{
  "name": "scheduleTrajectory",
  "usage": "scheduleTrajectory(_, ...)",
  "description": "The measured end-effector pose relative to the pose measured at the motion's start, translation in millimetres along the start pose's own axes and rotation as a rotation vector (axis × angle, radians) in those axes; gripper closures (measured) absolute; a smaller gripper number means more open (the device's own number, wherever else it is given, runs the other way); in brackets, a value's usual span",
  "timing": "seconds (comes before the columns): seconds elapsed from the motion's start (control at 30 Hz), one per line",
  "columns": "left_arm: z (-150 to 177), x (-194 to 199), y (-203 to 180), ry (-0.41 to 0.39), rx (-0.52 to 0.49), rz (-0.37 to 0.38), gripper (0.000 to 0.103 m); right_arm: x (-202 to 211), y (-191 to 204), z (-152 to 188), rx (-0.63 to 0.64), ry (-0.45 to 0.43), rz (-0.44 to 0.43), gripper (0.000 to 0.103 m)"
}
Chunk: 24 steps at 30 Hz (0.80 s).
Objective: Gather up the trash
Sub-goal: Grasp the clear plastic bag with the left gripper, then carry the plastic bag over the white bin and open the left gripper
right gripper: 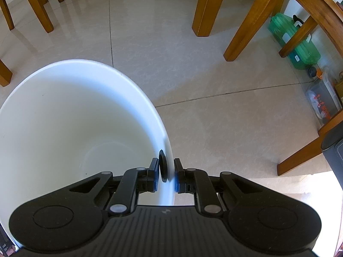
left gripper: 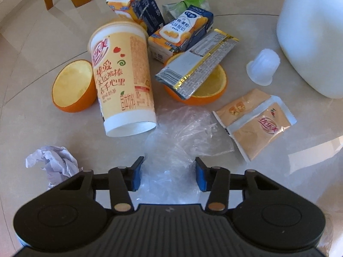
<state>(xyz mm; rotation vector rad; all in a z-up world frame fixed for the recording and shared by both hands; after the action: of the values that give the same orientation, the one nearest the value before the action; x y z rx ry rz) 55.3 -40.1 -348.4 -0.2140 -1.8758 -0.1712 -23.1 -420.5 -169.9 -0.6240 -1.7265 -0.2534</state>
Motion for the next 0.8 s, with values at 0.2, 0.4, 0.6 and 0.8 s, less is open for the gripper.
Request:
scheduleTrajectory(0.2, 5.1, 23.0, -1.5, 0.008, -0.024, 0.021, 0.059, 0.3, 2.7, 0.5, 0.005, 0.001, 0.01, 0.086)
scheduleTrajectory(0.4, -0.4, 79.4, -7.2, 0.018, -0.089, 0.062, 0.059, 0.5, 3.5, -1.5, -0.002, 0.006, 0.011, 0.086)
scheduleTrajectory(0.6, -46.9, 173.3, -21.8, -0.052, -0.11, 0.175, 0.059, 0.0, 5.3, -3.5, -0.007, 0.015, 0.023, 0.085)
scheduleTrajectory(0.8, -102.1, 257.0, -70.8, -0.188, -0.185, 0.289, 0.059, -0.2, 8.5, -7.4, -0.003, 0.015, 0.029, 0.085)
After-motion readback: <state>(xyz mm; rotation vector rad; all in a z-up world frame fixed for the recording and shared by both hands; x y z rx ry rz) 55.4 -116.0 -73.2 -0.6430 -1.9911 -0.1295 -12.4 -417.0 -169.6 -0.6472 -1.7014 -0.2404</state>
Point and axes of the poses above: each gripper's, at about its wrist camera, not at the fingertips, and x roughly against the way its jaws point, y to its left, z to its underside, the point moved 6 cm from there along -x, roughly the way its jaws point, and after that the axes turned 15 degrees about x, right-handed, at the moved point
